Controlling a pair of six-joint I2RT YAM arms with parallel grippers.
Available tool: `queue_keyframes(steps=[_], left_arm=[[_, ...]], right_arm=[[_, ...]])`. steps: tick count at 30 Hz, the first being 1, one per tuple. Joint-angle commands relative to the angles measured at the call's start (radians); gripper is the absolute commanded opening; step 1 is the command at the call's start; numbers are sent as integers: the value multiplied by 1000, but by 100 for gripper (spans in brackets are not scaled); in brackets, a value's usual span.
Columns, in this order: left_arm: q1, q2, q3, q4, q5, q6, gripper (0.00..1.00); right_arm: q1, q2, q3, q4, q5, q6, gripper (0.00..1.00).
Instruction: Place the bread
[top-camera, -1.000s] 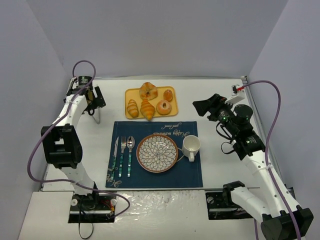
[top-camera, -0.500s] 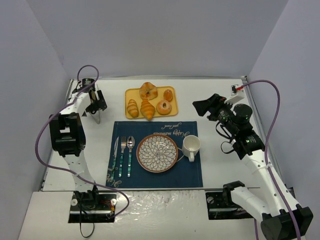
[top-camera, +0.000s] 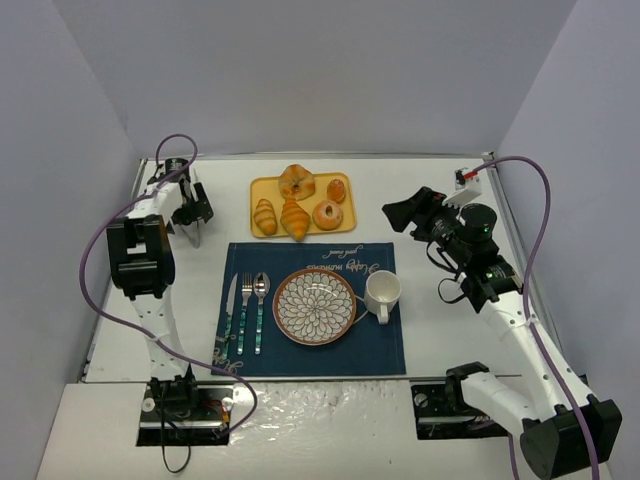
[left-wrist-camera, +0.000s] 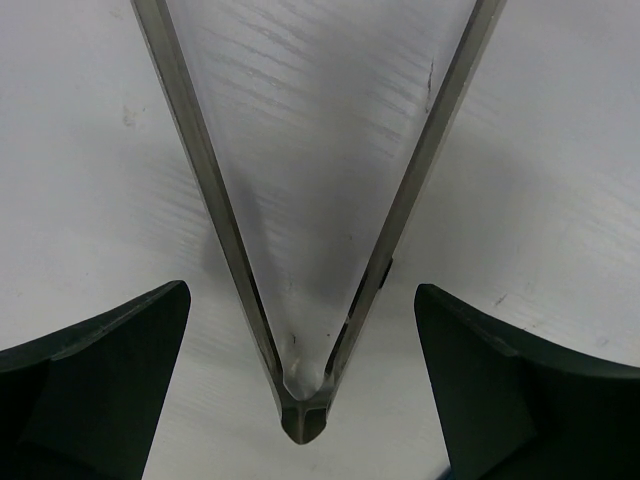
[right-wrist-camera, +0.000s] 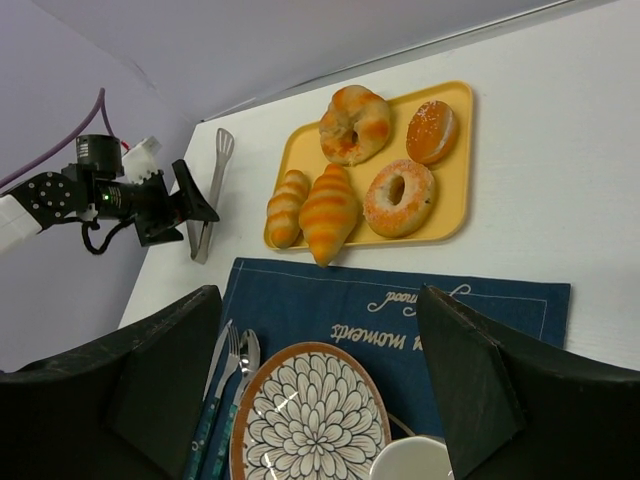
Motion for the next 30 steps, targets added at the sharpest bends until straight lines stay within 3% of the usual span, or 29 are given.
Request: queue_keyframes(steps=[1,23,26,30], left_arm=[[21,16,60,1,4,-5,94],[51,179,209,-53,79,-19,94],[51,179,201,-55,84,-27,100],[50,168,182,-55,93,-34,85]], right_arm=[[7,16,25,53,-8,-21,100],[7,29,19,69,-9,-32,100],[6,17,15,64,-6,-30,100],[6,3,8,59,-4,-27,100]])
